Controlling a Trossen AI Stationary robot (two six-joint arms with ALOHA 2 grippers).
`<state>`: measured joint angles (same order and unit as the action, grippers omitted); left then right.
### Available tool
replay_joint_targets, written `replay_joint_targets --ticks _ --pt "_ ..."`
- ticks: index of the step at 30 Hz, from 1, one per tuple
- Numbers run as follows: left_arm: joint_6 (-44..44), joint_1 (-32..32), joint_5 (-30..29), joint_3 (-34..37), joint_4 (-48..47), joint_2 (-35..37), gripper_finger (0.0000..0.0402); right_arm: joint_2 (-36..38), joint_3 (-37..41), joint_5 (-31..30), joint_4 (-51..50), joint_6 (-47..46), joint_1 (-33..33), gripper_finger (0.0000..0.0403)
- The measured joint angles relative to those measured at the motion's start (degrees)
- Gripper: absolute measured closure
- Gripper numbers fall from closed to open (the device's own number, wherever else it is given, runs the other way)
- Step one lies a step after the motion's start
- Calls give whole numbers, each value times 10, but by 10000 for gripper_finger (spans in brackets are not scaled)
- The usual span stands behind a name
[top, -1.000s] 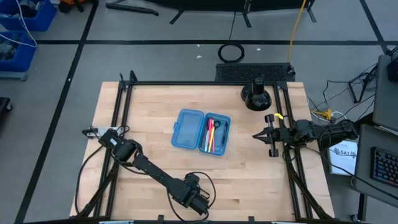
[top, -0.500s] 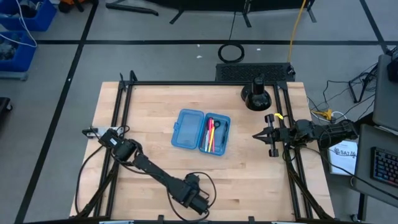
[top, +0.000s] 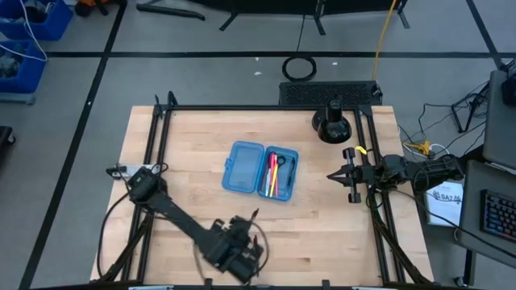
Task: Pick & place school supplies into a supply box
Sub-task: Put the transparent black pen into the supply box
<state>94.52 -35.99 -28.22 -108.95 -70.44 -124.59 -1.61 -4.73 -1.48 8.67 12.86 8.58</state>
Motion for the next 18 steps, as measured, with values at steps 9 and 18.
replay_joint_targets --ticks 9,18 --pt "-16 29 -114 -1 4 95 369 -1 0 0 1 -67 0 403" --pt "-264 184 45 -1 183 93 370 -1 0 1 -5 -61 0 403"
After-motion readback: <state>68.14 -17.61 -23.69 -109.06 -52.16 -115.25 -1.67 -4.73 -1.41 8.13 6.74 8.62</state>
